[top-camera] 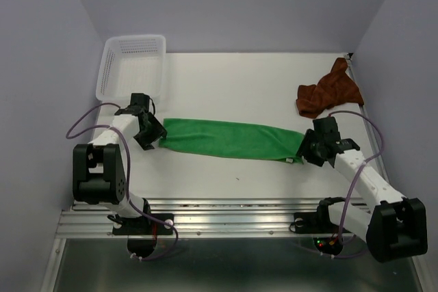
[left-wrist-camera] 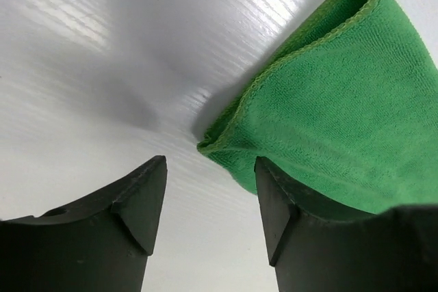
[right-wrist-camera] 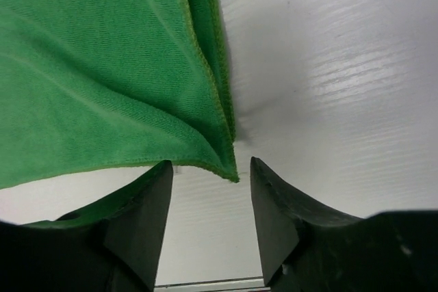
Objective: Roll the towels
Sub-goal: Fold the towel
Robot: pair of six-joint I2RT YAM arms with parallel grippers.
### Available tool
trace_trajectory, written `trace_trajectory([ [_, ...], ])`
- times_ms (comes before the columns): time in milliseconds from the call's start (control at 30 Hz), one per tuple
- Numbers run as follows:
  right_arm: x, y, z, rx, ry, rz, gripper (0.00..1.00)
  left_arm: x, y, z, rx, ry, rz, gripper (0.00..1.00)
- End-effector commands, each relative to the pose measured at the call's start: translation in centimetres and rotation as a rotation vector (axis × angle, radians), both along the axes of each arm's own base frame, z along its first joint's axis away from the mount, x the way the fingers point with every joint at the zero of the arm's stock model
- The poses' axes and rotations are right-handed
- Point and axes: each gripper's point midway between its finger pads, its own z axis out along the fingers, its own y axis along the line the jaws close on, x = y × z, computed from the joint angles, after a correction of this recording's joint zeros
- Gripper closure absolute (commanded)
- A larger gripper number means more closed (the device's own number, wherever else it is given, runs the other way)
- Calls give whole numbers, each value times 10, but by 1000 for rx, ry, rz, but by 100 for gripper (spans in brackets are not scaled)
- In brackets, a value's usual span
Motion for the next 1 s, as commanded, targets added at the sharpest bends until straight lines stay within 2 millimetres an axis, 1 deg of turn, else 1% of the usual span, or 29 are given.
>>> trace_trajectory([
  [0, 5, 10, 19, 62, -69, 17, 37, -12, 17, 15, 76, -9, 35, 29],
  [67, 7, 12, 28, 72, -90, 36, 34, -13, 20, 22, 91, -18, 43, 22],
  [100, 8, 13, 32, 72, -100, 41, 31, -13, 20, 25, 93, -23, 46, 11],
  [133, 9, 13, 38, 73, -117, 46, 27, -15, 21, 27, 97, -17, 47, 7],
  [167, 13, 14, 46, 74, -141, 53, 22, -11, 22, 35, 102, -39, 50, 4],
  [200, 15, 16, 52, 79, -159, 72, 17, -10, 22, 38, 103, -46, 53, 1],
  [233, 19, 19, 59, 92, -189, 91, 0, -7, 22, 44, 101, -65, 52, 1],
  [300, 25, 32, 70, 147, -233, 146, 0, -1, 16, 52, 70, -99, 38, 1],
  [333, 34, 38, 78, 173, -279, 165, 0, 5, 13, 56, 53, -125, 33, 1],
  [367, 38, 45, 79, 199, -292, 186, 0, 9, 6, 62, 24, -147, 20, 1],
  [400, 45, 59, 87, 261, -333, 237, 0, 15, 0, 66, 17, -178, 8, 1],
  [433, 49, 64, 88, 283, -342, 255, 0, 19, -7, 69, -2, -194, -2, 1],
  [467, 54, 67, 83, 299, -329, 257, 0, 22, -19, 72, -35, -203, -28, 1],
  [500, 62, 73, 88, 325, -358, 276, 0, 25, -34, 74, -45, -217, -71, 1],
  [533, 66, 76, 87, 337, -356, 281, 0, 29, -43, 79, -48, -231, -90, 1],
  [567, 69, 77, 84, 340, -348, 281, 0, 31, -51, 74, -51, -217, -103, 1],
  [600, 74, 78, 76, 336, -323, 282, 0, 32, -58, 73, -55, -216, -122, 1],
  [633, 79, 77, 73, 327, -317, 277, 0, 36, -70, 74, -61, -230, -152, 1],
  [667, 81, 76, 68, 319, -304, 269, 0, 37, -74, 66, -64, -214, -157, 1],
  [700, 84, 75, 66, 310, -302, 271, 0, 38, -81, 63, -84, -211, -171, 1],
  [733, 88, 74, 57, 302, -279, 264, 0, 41, -86, 55, -94, -209, -181, 1],
  [800, 92, 69, 47, 267, -264, 252, 0, 44, -88, 48, -99, -203, -179, 1],
  [833, 94, 66, 37, 251, -236, 242, 0, 44, -88, 39, -91, -183, -176, 1],
  [900, 96, 58, 25, 209, -208, 215, 0, 46, -84, 32, -68, -168, -168, 1],
  [933, 94, 55, 15, 193, -173, 197, 0, 46, -83, 26, -60, -151, -171, 1],
  [967, 96, 48, 10, 161, -164, 169, 0, 46, -81, 23, -45, -141, -168, 1],
])
